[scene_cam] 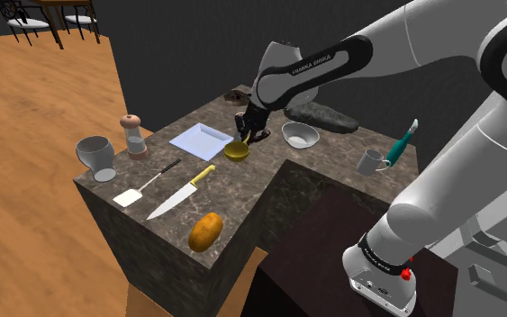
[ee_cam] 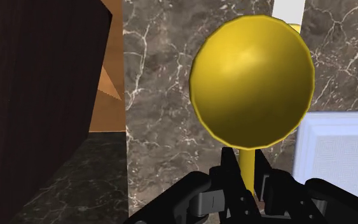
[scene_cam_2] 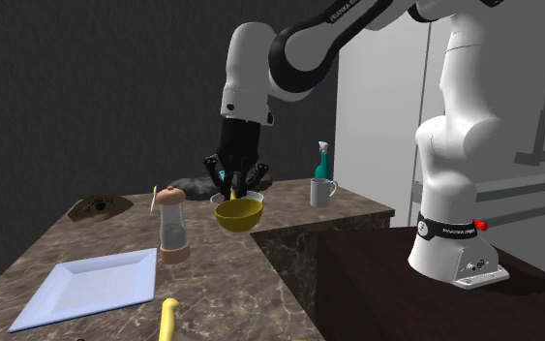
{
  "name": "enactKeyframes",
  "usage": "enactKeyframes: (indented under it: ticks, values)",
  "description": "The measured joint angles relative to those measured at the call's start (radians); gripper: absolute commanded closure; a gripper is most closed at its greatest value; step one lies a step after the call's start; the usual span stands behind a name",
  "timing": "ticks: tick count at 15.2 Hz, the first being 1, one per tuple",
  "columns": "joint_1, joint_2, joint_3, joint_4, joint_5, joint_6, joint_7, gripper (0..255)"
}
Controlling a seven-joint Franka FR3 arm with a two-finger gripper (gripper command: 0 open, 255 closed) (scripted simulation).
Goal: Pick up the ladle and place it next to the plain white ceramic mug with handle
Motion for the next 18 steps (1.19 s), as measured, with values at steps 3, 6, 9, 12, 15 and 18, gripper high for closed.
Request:
enactKeyframes:
  ticks: [3, 6, 9, 12, 15, 18]
  values:
    - [-0.031, -0.013, -0.043, -0.024, 0.017, -0.001, -0.087, 255]
    - [-0.065, -0.031, -0.091, -0.043, 0.030, -0.011, -0.177, 255]
    - [-0.099, -0.040, -0.138, -0.053, 0.037, -0.024, -0.263, 255]
    - [-0.134, -0.046, -0.184, -0.053, 0.040, -0.042, -0.345, 255]
    - [-0.169, -0.039, -0.231, -0.042, 0.039, -0.060, -0.424, 255]
    - [-0.204, -0.015, -0.276, -0.014, 0.039, -0.078, -0.501, 255]
